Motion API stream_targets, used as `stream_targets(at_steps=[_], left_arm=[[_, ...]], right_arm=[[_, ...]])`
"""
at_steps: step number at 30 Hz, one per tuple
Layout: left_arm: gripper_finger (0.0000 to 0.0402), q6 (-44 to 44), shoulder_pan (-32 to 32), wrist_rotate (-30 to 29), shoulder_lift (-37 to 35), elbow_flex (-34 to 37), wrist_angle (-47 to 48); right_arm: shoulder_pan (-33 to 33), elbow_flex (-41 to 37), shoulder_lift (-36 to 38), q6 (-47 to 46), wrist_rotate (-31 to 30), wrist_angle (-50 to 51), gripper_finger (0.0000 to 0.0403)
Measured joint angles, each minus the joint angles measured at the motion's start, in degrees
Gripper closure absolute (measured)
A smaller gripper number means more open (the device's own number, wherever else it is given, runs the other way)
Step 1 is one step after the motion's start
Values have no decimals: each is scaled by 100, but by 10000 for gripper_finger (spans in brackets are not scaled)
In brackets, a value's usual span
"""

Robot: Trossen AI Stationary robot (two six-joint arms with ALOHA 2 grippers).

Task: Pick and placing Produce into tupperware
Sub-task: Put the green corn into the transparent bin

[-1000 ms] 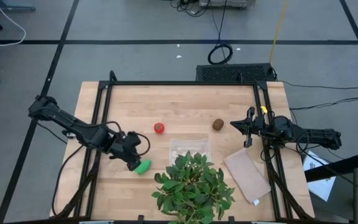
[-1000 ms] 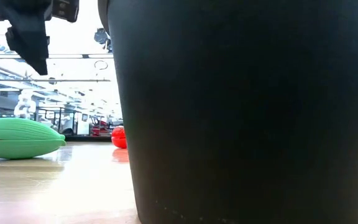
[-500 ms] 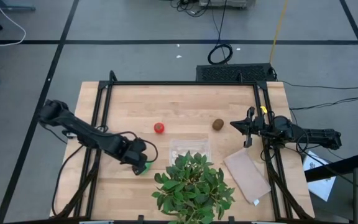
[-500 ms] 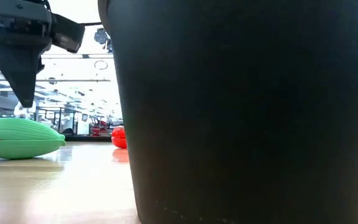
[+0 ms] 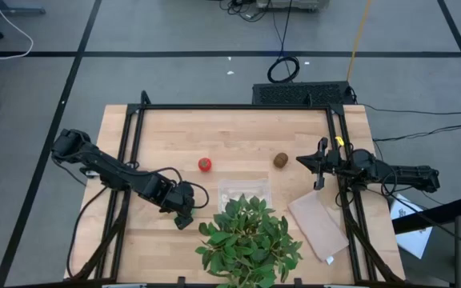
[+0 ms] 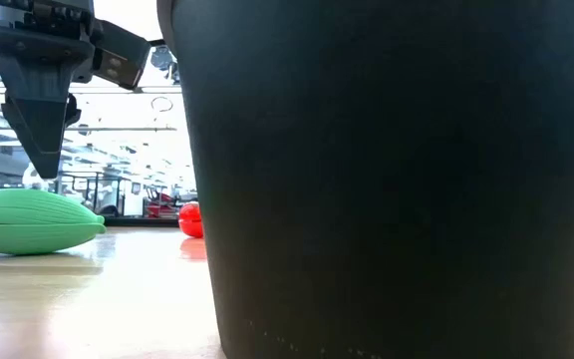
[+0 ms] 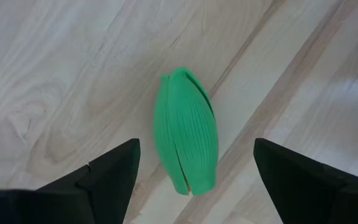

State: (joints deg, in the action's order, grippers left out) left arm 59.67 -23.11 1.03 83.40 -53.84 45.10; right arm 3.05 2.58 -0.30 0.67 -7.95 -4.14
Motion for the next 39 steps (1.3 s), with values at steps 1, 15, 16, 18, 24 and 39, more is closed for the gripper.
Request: stream_targets(at_steps=[1,15,16,18,24,39], left_arm=[[80,22,0,1,0,0,0],[80,107,-34,-196,131,0,-174],[80,104,-40,-191,197,4,-157],[80,104,-44,-103,333,4,-196],[80,41,-44,54,671,4,-207],[80,49,-70,16,741,4,-491]], right_arm=[[0,0,0,0,-2,0,403],[-1,0,0,0,1,12,403],[-1,-1,0,0,1,12,403],[-1,-1,1,0,1,17,403],[0,-1,0,0,1,22,403],[0,-1,0,-2,1,33,403]])
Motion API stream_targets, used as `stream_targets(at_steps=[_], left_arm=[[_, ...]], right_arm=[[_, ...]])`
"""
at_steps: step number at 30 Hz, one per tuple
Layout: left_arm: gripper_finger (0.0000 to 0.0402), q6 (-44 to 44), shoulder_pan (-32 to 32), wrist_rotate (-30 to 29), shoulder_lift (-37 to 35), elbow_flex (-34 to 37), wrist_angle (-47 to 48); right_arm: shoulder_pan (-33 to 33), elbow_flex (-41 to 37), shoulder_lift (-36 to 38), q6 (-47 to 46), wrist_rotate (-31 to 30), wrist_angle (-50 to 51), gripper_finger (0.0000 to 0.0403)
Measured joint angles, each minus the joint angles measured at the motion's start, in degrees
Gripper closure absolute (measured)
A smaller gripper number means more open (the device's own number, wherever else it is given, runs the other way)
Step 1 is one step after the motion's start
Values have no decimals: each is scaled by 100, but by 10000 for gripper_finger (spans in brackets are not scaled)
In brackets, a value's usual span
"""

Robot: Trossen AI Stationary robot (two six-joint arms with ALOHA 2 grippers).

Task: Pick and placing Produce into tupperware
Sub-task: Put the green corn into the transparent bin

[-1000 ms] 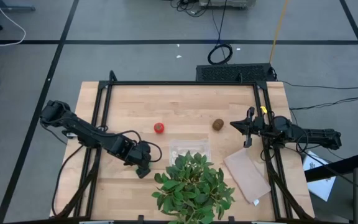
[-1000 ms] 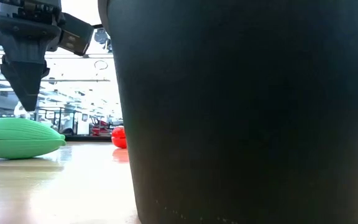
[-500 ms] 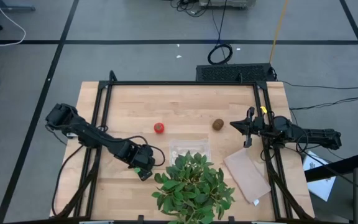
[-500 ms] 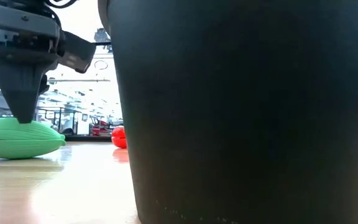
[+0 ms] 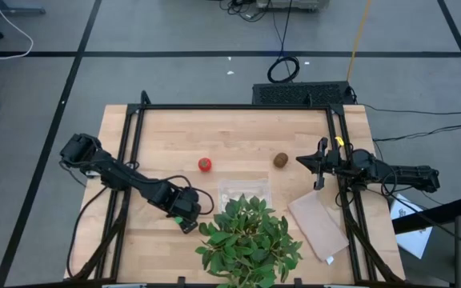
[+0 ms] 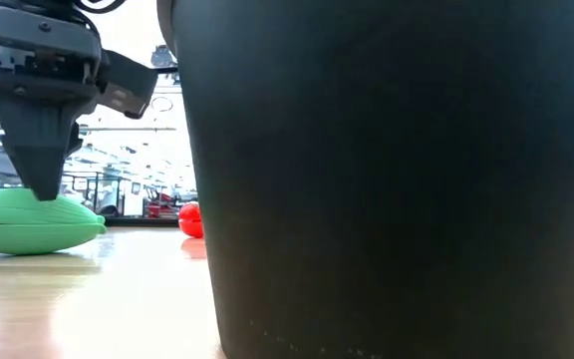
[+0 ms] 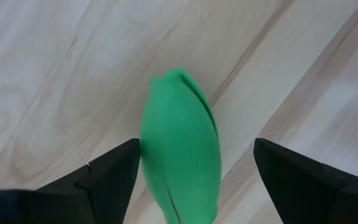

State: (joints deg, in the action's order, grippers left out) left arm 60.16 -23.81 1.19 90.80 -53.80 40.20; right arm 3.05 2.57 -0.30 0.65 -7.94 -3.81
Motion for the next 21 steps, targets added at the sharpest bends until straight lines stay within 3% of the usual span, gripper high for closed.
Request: stream_targets(at_steps=[21], left_arm=[[80,-701,-15,162,708,-16,-98]], right_arm=[[-2,2,0,1,2,26,403]])
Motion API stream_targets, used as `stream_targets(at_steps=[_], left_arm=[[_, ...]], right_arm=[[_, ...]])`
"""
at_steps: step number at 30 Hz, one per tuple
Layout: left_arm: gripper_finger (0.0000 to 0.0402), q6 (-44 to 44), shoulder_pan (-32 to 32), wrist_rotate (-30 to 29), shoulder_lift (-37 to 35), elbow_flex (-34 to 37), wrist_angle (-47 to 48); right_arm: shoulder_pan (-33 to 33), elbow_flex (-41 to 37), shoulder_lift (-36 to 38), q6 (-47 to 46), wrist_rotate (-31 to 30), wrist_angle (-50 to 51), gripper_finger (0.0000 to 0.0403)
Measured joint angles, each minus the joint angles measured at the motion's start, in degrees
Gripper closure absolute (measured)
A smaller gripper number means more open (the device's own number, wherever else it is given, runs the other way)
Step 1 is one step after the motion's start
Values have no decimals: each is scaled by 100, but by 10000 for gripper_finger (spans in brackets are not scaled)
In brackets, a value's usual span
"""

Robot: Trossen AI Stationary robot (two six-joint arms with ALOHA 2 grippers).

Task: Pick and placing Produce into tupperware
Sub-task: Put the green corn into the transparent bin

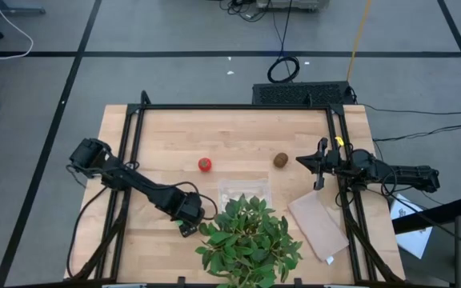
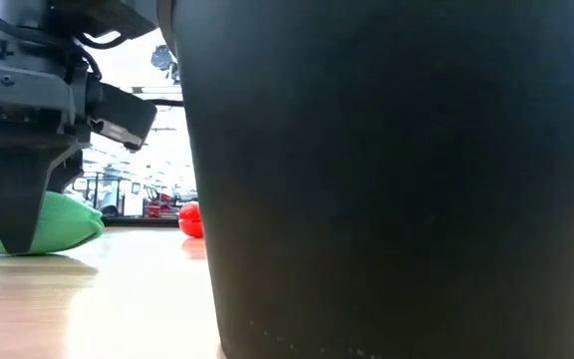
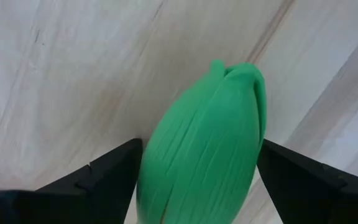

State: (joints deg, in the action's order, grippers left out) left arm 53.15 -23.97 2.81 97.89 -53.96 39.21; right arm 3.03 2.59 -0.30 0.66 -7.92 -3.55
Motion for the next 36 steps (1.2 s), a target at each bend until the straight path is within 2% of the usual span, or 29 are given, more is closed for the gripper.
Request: stream_targets(at_steps=[6,9,19,23,30,36], left_arm=[[81,-312,0,20,-13,4,-1],[94,-478,0,26,-13,7,5],[205,-940,155,162,-36,7,99],[205,-1144,211,144,-145,29,89],[169,-1579,286,-321,-802,27,3],[191,-2053,452,-763,-1576,23,-11]], right_arm=[[0,-2,2,0,0,4,403],[0,-2,0,0,0,4,403],[2,-1,0,0,0,6,403],[1,0,0,0,0,6,403],[0,-2,2,0,2,6,403],[0,-2,1,0,0,4,403]])
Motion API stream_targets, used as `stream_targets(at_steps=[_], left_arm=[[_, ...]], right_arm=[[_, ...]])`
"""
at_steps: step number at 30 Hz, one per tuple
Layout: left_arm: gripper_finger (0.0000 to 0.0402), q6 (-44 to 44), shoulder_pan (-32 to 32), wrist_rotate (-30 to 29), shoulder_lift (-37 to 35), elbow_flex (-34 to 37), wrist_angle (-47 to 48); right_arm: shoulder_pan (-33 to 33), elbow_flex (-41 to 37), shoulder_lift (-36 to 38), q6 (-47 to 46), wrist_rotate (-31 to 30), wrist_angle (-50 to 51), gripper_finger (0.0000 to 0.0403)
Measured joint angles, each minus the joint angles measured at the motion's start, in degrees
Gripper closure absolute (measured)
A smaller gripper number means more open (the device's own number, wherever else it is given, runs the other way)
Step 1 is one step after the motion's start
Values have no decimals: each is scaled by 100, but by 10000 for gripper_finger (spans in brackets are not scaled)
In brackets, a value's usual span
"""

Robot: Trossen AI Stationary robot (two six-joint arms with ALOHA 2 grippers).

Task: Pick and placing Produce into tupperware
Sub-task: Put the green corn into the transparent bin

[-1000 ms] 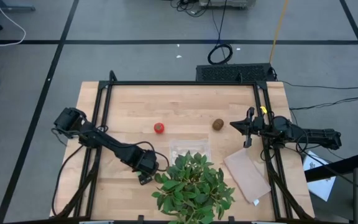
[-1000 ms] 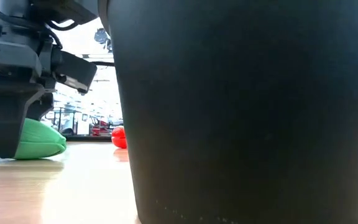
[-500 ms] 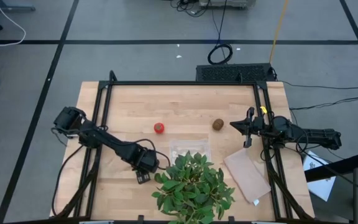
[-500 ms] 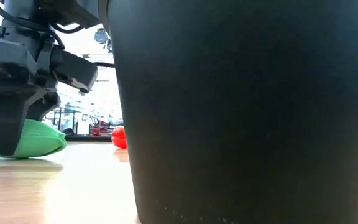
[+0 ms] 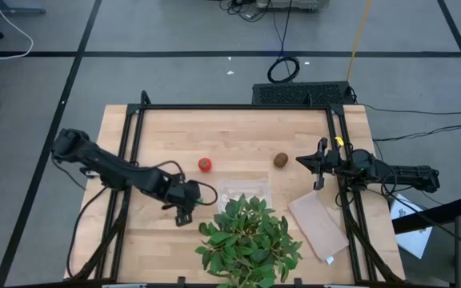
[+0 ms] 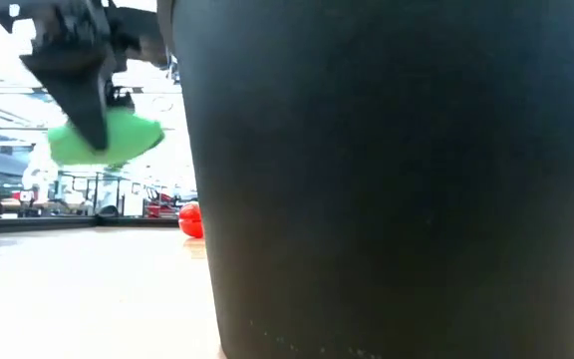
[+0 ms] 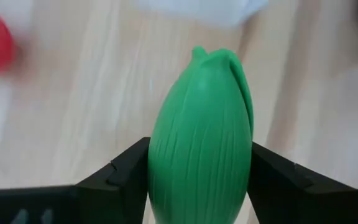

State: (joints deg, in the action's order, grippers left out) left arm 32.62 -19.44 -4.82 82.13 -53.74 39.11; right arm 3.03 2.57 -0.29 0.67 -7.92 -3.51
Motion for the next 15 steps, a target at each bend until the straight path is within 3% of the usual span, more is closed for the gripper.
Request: stream_targets(at_steps=[15], left_arm=[[183,-1566,72,-900,-1682,0,-56]], right_arm=[[0,1,0,2,0,-7,403]])
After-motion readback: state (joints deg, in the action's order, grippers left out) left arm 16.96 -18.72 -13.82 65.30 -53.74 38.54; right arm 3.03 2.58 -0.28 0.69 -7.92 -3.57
